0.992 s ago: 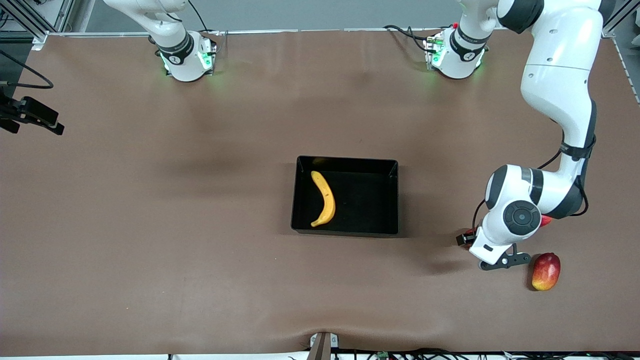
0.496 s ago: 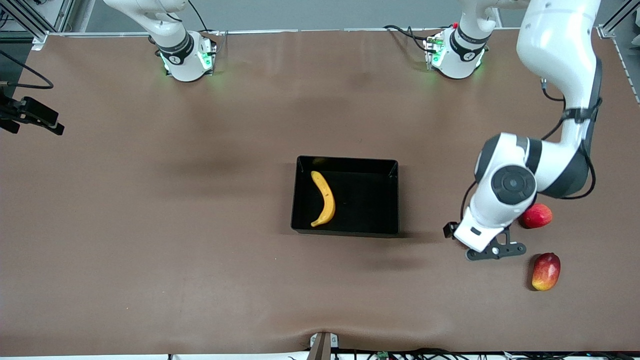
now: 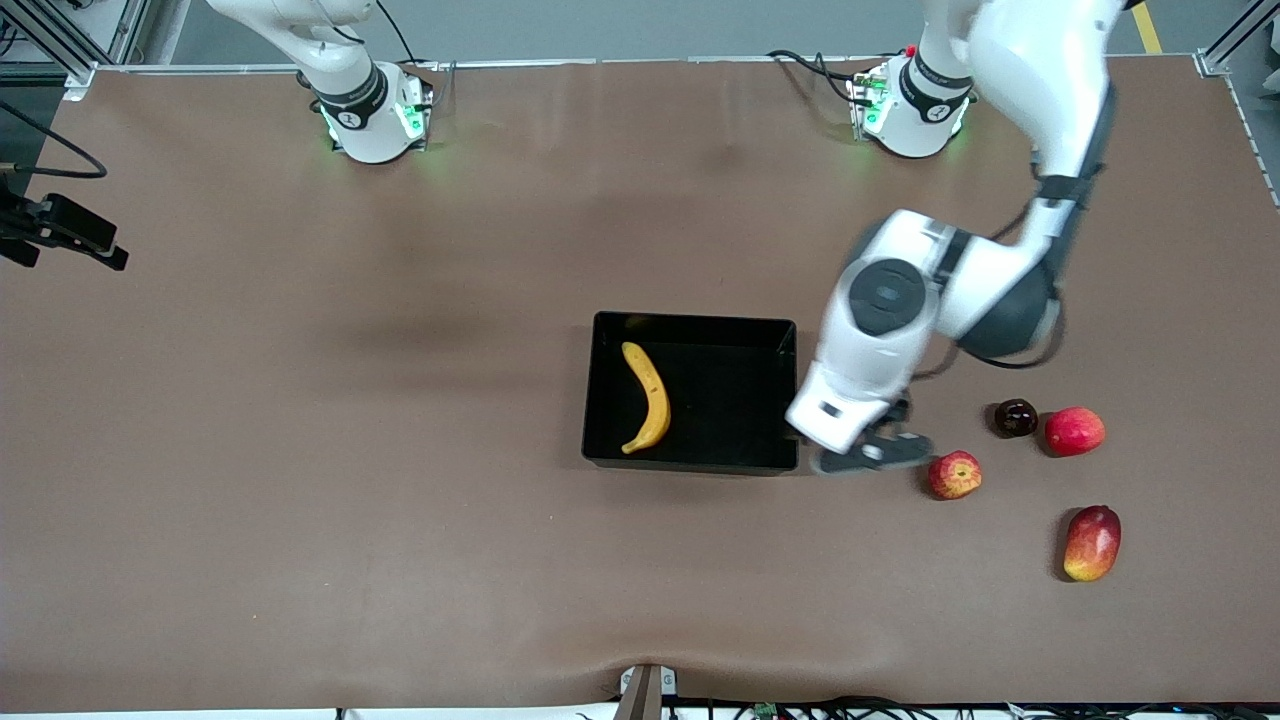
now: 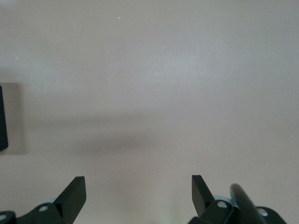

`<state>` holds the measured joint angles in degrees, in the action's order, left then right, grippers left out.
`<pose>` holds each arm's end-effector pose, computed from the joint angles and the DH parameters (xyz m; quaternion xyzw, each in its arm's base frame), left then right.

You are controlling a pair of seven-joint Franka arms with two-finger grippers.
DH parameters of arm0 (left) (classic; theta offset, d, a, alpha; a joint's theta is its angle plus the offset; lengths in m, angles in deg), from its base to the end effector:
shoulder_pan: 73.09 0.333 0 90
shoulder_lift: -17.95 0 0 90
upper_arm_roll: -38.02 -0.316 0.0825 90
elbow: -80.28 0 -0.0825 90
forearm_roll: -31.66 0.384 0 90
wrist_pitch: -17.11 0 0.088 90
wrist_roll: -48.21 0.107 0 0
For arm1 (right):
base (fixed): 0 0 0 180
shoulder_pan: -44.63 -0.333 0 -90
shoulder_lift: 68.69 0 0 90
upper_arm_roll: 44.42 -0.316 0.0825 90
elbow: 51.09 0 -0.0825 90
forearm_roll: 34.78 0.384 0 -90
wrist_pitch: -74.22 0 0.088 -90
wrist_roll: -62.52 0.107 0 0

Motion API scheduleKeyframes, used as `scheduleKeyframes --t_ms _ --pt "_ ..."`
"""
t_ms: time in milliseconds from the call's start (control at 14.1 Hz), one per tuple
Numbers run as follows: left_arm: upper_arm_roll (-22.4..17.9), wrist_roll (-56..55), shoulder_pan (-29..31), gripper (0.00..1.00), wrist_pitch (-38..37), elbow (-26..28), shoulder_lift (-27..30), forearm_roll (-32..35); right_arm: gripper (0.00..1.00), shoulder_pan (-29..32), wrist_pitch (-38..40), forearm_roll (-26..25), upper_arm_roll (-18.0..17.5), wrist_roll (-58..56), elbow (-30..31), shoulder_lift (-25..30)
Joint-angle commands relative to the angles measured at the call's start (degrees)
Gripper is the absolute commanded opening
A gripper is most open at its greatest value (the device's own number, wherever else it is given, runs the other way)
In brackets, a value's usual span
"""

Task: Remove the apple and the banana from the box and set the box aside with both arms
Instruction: 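Move the left gripper back over the yellow banana in the tray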

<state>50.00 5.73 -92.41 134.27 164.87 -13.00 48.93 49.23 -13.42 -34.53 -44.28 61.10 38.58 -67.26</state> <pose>0.6248 -0.3316 0.3731 -0.9953 -0.0467 -0.0662 0.0531 0.5409 -0.0444 0.6373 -0.9996 0.0289 0.0051 0.0025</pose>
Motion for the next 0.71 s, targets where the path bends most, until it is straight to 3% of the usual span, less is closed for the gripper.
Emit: scheduleKeyframes --t_ms 0,283,638 --pt "-0.29 -4.7 -5.7 1.0 0.25 -3.99 -3.58 0.92 1.0 1.12 0.45 -0.08 -0.75 -0.35 -1.07 -0.46" --pt "-1.17 -13.84 -15.2 1.0 2.7 -8.21 -9.91 1.45 1.0 1.12 0.45 -0.08 -0.75 -0.35 -1.07 -0.46" --pt "-1.26 -13.15 -16.62 1.0 9.47 -7.86 -15.36 1.8 1.0 1.21 0.54 -0.08 -0.75 -0.35 -1.07 -0.55"
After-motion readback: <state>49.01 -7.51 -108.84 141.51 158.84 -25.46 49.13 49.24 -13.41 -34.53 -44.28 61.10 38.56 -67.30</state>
